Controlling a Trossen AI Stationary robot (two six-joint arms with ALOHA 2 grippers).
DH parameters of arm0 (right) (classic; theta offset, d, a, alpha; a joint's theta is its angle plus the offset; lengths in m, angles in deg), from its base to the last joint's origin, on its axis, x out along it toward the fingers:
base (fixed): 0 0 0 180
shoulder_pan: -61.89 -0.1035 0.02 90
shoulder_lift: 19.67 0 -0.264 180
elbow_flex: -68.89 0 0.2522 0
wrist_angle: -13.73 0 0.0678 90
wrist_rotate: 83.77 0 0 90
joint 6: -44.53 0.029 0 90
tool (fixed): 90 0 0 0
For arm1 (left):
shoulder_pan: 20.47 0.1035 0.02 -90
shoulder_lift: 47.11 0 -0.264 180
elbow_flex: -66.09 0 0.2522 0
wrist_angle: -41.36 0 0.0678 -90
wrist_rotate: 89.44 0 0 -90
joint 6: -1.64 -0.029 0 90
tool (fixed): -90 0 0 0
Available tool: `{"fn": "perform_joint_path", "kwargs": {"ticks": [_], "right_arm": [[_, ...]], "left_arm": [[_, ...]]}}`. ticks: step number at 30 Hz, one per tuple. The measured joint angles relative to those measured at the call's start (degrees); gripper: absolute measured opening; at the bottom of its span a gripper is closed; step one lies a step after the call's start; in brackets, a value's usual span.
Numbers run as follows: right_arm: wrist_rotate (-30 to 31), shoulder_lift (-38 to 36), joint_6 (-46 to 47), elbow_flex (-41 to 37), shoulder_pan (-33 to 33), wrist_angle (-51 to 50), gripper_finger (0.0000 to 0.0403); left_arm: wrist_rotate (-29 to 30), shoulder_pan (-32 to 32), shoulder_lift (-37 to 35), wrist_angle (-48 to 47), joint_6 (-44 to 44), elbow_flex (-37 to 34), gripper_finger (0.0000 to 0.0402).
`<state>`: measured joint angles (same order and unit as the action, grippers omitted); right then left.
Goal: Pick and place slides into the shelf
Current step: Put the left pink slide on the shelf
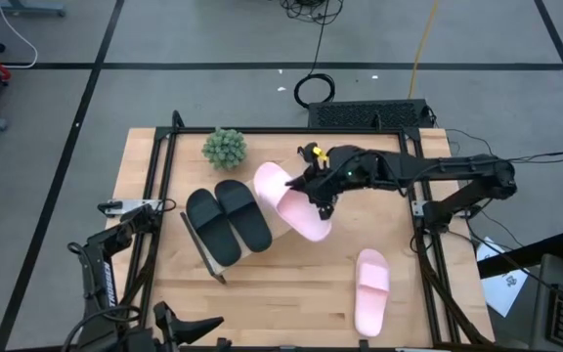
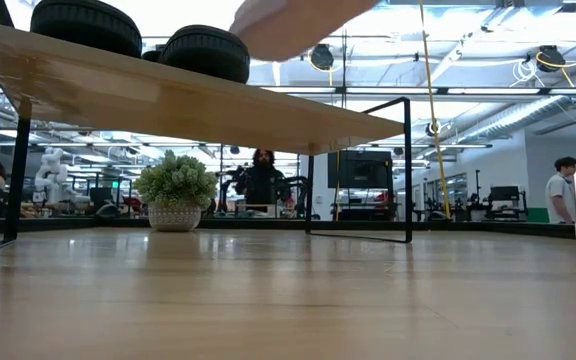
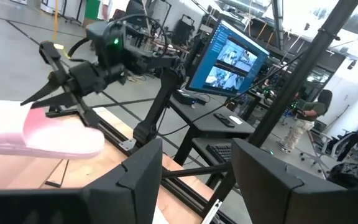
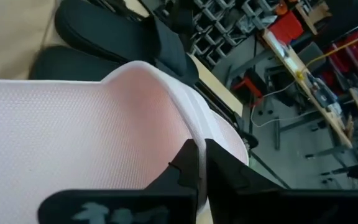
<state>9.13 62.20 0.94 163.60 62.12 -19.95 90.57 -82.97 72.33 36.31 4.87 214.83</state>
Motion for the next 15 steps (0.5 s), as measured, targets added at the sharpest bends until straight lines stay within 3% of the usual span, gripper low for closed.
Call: {"fn": "perform_joint_path", "kwargs": {"ticks": [15], "right_arm": [[-2.9, 5.4, -2.1, -3.1, 4.9, 12.0, 0.0]], "left_arm": [[0.0, 1.2, 0.0, 0.5, 1.5, 0.0, 0.0191]]}}
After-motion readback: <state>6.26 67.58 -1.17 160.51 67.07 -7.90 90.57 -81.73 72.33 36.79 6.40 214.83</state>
